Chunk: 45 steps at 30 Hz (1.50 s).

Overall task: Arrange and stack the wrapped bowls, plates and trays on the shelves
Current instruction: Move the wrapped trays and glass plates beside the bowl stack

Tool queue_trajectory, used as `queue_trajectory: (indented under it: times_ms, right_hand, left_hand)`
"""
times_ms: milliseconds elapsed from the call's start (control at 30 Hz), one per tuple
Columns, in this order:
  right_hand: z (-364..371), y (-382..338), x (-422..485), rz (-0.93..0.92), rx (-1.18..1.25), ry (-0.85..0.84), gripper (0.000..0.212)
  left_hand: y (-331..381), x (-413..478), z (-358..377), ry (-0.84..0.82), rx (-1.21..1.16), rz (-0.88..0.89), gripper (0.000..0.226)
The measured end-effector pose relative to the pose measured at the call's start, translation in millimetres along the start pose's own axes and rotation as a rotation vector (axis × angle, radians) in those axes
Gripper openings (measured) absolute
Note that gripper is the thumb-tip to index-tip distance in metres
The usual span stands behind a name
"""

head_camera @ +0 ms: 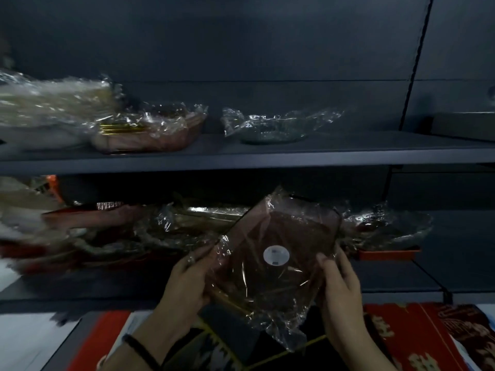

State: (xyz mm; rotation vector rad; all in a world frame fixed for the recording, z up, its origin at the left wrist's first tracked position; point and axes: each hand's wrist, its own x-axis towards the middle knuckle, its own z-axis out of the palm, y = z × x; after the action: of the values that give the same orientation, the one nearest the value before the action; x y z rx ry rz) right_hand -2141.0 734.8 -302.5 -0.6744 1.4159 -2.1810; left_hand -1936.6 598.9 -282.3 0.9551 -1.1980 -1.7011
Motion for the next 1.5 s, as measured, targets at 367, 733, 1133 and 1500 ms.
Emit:
queue_trajectory:
  times_ms: [367,733,1133,1500]
  right_hand:
    - [37.6,-20.0,-96.0,-0.217,-0.514,-0.359,0.038]
    - [76.6,-46.8,-153.1,-0.432,-0.644,-0.466,0.018]
    - [102.4,-121.0,-203.0,-0.724,-0.504,-0.49,0.019]
    - [140.2,-204.6,-184.1,-0.872,-0.58,-0.436,0.017]
  left_hand:
    - [9.3,-59.6,-68.2,0.281,0.21,0.338,0.023]
    - [74.0,-159.4,-124.3,0.166,0.436,0.537,0.021]
    - [154.7,-243.3,-178.4,0.063,0.938,0.986,0.016]
    - [229.5,-243.1,-158.4,0.278,0.942,1.144,0.021]
